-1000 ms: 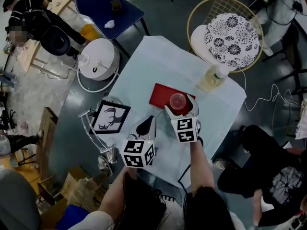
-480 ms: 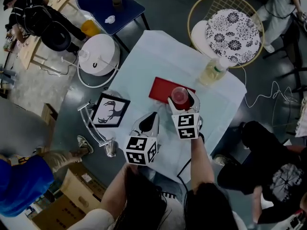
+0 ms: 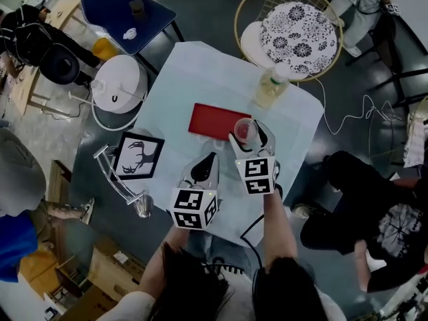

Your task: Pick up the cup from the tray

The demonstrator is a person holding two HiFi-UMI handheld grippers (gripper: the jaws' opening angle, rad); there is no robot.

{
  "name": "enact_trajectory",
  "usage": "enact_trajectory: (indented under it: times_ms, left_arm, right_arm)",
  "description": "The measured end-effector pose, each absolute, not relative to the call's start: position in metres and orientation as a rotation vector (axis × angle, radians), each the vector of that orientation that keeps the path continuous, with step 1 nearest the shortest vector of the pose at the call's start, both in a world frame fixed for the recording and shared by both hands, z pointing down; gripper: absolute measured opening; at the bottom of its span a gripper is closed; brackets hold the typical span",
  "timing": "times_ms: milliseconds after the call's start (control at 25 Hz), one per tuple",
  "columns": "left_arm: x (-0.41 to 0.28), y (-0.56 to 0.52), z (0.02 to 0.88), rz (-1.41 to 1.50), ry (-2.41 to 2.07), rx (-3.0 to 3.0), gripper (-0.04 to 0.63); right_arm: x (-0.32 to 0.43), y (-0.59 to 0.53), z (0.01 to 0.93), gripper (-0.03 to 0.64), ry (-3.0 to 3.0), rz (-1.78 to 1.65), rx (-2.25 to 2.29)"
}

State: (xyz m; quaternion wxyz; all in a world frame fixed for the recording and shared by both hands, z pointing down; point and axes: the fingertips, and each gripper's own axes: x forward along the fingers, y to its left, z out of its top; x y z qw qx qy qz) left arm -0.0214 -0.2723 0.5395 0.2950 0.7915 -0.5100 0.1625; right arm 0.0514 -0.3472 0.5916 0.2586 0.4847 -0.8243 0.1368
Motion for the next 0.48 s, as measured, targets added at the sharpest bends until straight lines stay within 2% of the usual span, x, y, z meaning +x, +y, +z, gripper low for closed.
enact_trajectory:
  times_ms: [480]
  left_arm:
    - [0.018, -0.271, 0.53, 0.412, -1.268, 2.195, 0.002]
  right_arm:
    - [0.119, -0.325, 0.604, 0.33, -2.1, 0.394, 1.42]
